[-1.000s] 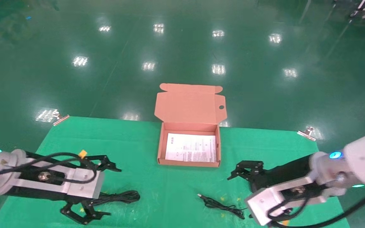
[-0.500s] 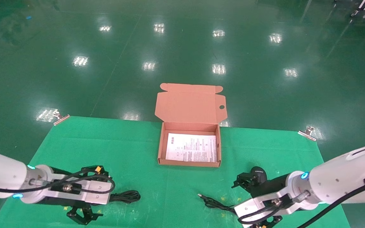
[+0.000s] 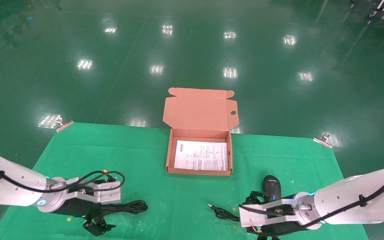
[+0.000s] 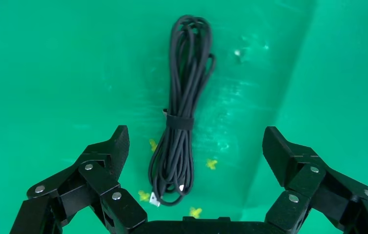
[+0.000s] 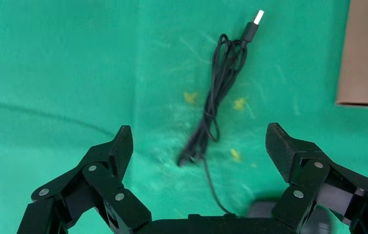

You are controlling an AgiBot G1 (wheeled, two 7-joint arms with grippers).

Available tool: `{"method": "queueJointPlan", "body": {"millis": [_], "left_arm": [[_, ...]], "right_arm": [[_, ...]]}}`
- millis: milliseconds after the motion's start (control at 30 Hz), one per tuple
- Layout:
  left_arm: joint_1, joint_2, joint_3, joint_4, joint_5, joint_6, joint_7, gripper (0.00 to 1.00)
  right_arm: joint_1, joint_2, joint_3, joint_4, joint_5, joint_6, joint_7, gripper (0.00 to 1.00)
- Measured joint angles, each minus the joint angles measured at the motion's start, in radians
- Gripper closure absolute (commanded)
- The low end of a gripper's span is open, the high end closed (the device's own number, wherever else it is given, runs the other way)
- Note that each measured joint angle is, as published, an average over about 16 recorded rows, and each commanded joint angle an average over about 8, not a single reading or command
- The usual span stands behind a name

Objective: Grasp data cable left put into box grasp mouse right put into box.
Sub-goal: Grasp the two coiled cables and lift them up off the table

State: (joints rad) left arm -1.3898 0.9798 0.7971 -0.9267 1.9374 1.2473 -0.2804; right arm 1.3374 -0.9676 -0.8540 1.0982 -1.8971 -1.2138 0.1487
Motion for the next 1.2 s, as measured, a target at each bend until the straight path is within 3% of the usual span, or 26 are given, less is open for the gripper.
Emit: {"method": "queueJointPlan", "body": {"millis": [233,667,733,767,933,967,1000,1033,1200], "left_arm": [[-0.026,0.066,-0.007,0.192,-0.017,-0.042,0.057,0.0],[-0.068,0.155,-0.009,0.456,-0.024,-0.118,0.194,0.0],[-0.073,0.163,-0.01,0.485,-0.025,-0.128,0.211,0.14],[-0.075,0.166,-0.011,0.499,-0.026,-0.133,0.219,0.27],[-0.084,0.175,-0.013,0.548,-0.029,-0.151,0.248,0.89],[-0.085,0.176,-0.013,0.555,-0.029,-0.154,0.252,0.98],[-0.086,0.176,-0.013,0.56,-0.03,-0.156,0.255,1.0],[-0.087,0.177,-0.014,0.564,-0.03,-0.157,0.257,1.0],[-0.089,0.177,-0.015,0.574,-0.031,-0.163,0.261,1.0]], "right_arm": [[0.005,-0.054,0.018,-0.171,0.038,0.037,-0.012,0.0],[0.028,-0.138,0.024,-0.405,0.053,0.104,-0.125,0.0],[0.032,-0.148,0.024,-0.432,0.052,0.113,-0.141,0.0],[0.034,-0.153,0.024,-0.444,0.052,0.118,-0.148,0.08],[0.042,-0.172,0.023,-0.491,0.05,0.135,-0.171,0.71],[0.043,-0.175,0.023,-0.497,0.049,0.138,-0.174,0.83],[0.044,-0.177,0.023,-0.502,0.049,0.14,-0.176,0.95],[0.044,-0.178,0.023,-0.506,0.048,0.142,-0.177,1.0],[0.046,-0.182,0.023,-0.514,0.048,0.146,-0.18,1.0]]}}
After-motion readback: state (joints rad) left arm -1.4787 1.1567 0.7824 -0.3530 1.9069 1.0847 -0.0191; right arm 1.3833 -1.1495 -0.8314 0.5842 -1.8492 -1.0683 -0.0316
